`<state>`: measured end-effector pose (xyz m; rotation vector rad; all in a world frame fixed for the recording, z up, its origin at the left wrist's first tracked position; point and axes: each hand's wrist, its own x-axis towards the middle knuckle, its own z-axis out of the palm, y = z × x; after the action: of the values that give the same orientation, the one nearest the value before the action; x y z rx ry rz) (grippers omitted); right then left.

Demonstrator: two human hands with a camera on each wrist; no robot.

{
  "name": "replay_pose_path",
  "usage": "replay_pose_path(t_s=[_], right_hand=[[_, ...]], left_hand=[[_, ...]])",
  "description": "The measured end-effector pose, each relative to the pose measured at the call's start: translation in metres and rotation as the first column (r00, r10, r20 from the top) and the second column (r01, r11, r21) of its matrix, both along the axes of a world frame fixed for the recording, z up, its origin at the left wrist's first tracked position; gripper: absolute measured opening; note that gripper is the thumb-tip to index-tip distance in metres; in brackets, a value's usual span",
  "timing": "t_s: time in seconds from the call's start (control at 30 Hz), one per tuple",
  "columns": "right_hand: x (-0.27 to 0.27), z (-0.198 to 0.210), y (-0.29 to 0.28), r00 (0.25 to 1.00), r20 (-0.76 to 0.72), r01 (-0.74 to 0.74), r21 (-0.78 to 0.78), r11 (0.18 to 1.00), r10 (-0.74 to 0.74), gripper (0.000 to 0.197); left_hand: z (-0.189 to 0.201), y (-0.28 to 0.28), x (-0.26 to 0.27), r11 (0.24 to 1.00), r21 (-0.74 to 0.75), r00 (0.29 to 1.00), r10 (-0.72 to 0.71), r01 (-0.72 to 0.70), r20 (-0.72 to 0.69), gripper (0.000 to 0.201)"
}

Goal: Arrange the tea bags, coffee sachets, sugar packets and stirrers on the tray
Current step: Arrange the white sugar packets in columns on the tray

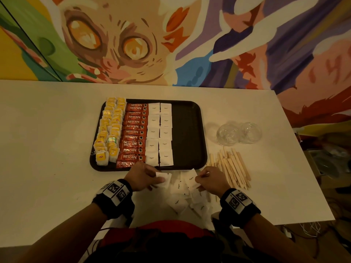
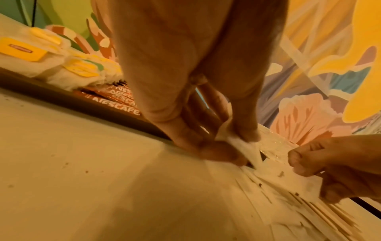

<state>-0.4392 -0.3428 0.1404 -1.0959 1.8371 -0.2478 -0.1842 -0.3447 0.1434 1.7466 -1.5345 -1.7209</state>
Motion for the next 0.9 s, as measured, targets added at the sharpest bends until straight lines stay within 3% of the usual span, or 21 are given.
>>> replay_pose_path(t_s=[0.1, 0.23, 0.33, 0.63, 0.73, 0.8, 0.9], right_hand=[[0.001, 0.004, 0.0, 0.997, 0.076, 0.028, -0.007, 1.0, -0.028, 0.018], [0.008, 0.011, -0.001, 0.962, 0.268, 0.057, -0.039, 0.998, -0.044, 0.027], [0.019, 0.017, -0.007, 0.943, 0.332, -0.014, -0.081, 0.997, 0.04, 0.016], [0.064, 0.021, -0.032, 0.913, 0.342, -0.166, -0.182, 0.969, 0.221, 0.006], [0.072, 0.02, -0.036, 0.9, 0.324, -0.23, -0.213, 0.95, 0.291, 0.008], [0.076, 0.018, -0.037, 0.895, 0.315, -0.252, -0.227, 0.941, 0.316, 0.012], [0.08, 0.017, -0.036, 0.897, 0.326, -0.23, -0.237, 0.944, 0.3, 0.011]], left_hand=[[0.002, -0.004, -0.001, 0.997, 0.022, 0.997, 0.074, -0.075, 0.011, 0.024], [0.007, -0.008, -0.005, 0.984, -0.002, 0.984, 0.178, -0.178, -0.017, 0.017], [0.012, -0.011, -0.009, 0.98, -0.006, 0.98, 0.199, -0.199, -0.031, 0.018], [0.029, -0.019, -0.002, 0.997, -0.06, 0.996, 0.042, -0.047, -0.079, 0.008], [0.033, -0.022, 0.002, 0.993, 0.016, 0.989, 0.116, -0.115, -0.095, 0.009], [0.034, -0.024, 0.005, 0.986, 0.044, 0.982, 0.166, -0.163, -0.095, 0.021], [0.032, -0.024, 0.008, 0.981, 0.003, 0.976, 0.193, -0.194, -0.105, 0.023]])
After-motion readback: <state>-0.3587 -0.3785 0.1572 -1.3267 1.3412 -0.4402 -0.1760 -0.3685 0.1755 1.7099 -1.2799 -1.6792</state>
